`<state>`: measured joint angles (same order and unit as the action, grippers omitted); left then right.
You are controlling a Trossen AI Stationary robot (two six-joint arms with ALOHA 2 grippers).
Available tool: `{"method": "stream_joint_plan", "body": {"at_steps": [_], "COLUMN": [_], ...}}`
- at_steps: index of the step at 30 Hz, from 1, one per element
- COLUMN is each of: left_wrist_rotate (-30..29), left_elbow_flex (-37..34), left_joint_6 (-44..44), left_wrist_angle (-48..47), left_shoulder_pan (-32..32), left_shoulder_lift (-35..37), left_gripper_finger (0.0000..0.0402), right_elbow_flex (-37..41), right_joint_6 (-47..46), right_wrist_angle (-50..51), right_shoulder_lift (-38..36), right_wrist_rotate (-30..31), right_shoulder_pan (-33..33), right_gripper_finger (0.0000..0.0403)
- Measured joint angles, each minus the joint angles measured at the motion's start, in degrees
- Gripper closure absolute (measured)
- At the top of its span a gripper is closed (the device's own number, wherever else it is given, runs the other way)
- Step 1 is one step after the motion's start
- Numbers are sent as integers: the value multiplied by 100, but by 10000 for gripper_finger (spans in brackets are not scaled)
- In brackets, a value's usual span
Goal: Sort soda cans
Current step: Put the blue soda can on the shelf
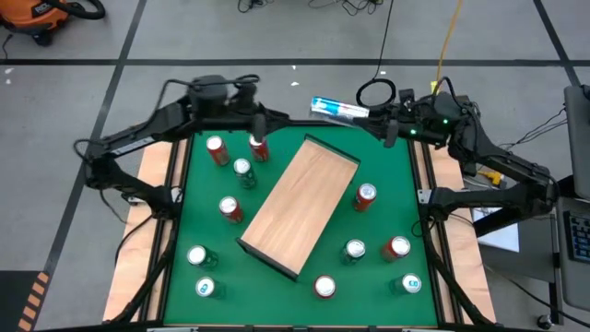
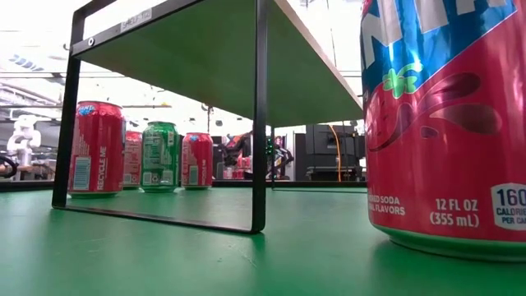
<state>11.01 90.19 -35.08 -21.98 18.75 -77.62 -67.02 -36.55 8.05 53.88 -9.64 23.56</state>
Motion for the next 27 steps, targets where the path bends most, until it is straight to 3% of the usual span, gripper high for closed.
{"method": "stream_joint_plan", "body": {"at_steps": [5,9,27], "left_wrist_rotate": [568,1295,1072], "left_elbow_flex": [0,-7,-13], "left_joint_6": [-247,-504,177], "left_wrist_angle": [268,653,730], "left_shoulder_pan": [-14,-18,-117], "left_shoulder_lift": [185,179,-210], "left_gripper_finger": [121,75,64], "right_elbow_flex": [2,1,2], "right_joint_6": [576,1150,2229], "right_wrist_angle": [-494,-775,-988], "right_shoulder_lift": [248,406,511], "right_wrist_rotate": [-114,-112,-65], "right_shoulder_pan": [-226,-452,-720], "right_gripper_finger": [171,169,168]}}
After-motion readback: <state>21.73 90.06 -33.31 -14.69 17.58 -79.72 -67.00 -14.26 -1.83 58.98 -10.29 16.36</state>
